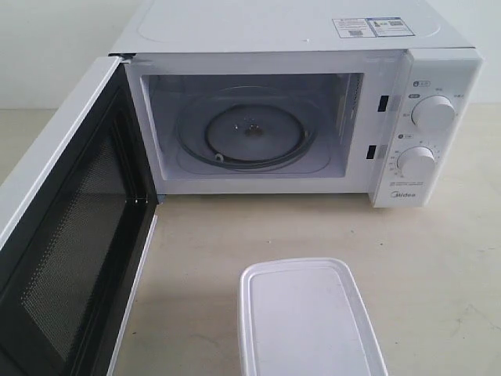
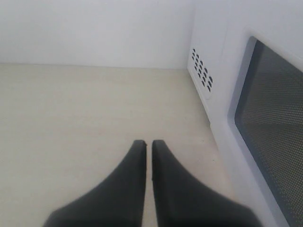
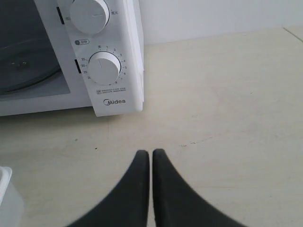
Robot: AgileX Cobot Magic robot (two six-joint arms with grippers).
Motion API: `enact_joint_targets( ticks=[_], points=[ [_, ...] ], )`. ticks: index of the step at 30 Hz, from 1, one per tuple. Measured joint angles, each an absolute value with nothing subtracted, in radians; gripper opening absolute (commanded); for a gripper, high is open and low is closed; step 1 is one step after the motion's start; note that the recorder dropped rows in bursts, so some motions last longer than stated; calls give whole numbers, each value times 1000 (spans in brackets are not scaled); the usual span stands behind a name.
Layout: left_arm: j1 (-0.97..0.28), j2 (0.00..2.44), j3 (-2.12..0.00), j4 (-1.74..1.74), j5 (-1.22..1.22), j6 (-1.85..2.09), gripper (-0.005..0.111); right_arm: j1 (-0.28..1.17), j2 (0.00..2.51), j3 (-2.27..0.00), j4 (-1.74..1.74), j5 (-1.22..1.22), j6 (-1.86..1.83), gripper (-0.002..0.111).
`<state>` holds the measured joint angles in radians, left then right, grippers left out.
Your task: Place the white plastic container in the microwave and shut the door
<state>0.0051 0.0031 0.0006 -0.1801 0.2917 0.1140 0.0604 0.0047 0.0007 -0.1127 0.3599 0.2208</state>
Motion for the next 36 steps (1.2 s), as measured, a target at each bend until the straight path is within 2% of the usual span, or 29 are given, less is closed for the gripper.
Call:
enact_joint_targets(
  ticks=[20, 36],
  points=[
    [5, 3, 1, -180, 292, 114, 4, 60, 5, -2, -113, 383, 240, 0],
    [5, 3, 1, -180, 292, 114, 4, 60, 4, -188, -95, 388, 266, 0]
  ],
)
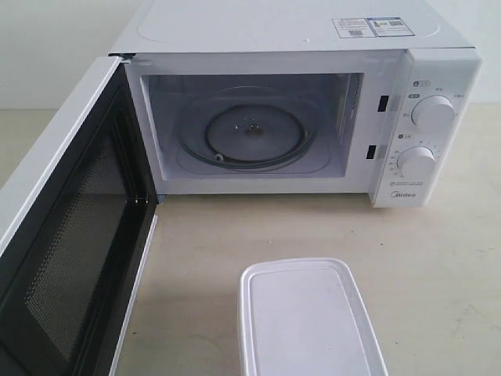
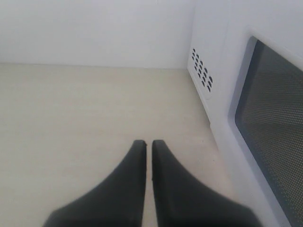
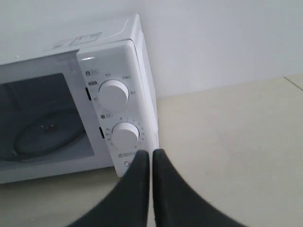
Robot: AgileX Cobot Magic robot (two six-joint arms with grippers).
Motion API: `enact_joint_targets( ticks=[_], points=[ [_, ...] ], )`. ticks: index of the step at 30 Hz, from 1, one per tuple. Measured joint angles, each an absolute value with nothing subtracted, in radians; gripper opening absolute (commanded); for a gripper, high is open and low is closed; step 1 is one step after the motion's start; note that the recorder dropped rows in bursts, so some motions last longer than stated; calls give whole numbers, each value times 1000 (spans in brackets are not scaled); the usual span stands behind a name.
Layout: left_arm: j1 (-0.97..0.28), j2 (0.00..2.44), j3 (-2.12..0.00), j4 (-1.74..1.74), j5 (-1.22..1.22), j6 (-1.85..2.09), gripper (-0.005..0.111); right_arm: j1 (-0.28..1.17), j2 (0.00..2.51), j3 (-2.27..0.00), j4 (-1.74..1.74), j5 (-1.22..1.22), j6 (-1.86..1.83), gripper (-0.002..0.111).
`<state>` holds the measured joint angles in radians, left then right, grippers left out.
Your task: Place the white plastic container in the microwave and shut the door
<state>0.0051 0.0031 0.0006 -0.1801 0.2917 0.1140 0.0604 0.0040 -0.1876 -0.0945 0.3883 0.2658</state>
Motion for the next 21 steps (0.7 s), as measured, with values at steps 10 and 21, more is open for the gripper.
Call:
enact_joint_targets(
  ticks=[10, 21],
  points=[
    [5, 3, 1, -180, 292, 114, 4, 60, 4, -205, -74, 352, 334, 0],
    [5, 3, 1, -180, 292, 114, 4, 60, 4, -205, -56, 260, 346, 0]
  ],
)
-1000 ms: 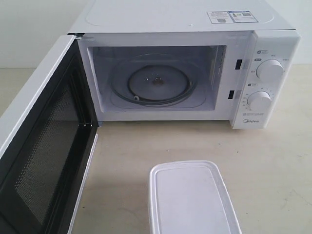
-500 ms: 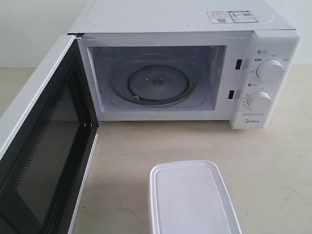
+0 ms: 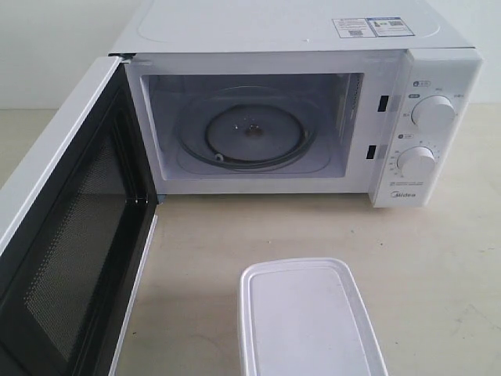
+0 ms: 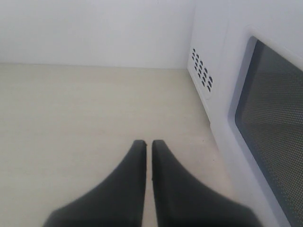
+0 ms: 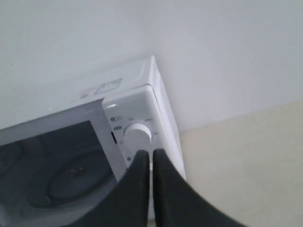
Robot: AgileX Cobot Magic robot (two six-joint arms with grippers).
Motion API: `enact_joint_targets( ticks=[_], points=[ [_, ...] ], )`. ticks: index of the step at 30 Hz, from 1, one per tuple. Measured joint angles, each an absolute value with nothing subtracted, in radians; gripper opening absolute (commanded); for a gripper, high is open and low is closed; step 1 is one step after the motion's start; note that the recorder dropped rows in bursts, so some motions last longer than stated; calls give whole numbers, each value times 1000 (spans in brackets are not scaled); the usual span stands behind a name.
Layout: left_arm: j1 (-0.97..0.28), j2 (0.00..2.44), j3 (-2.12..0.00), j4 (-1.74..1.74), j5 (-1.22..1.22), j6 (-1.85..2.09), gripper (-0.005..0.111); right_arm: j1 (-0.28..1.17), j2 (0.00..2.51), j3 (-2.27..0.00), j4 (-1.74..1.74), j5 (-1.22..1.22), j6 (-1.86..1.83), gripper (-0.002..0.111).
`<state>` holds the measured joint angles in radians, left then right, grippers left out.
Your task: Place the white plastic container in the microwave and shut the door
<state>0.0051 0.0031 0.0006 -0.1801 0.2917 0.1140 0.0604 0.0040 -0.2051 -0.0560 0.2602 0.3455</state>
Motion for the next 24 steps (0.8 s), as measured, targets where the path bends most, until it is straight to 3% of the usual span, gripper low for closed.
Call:
enact_joint_targets(
  ticks=[10, 24],
  points=[
    [5, 3, 1, -180, 292, 114, 4, 76, 53, -224, -50, 219, 309, 0],
    [5, 3, 1, -180, 292, 114, 4, 91, 516, -577, -9, 578, 234, 0]
  ],
)
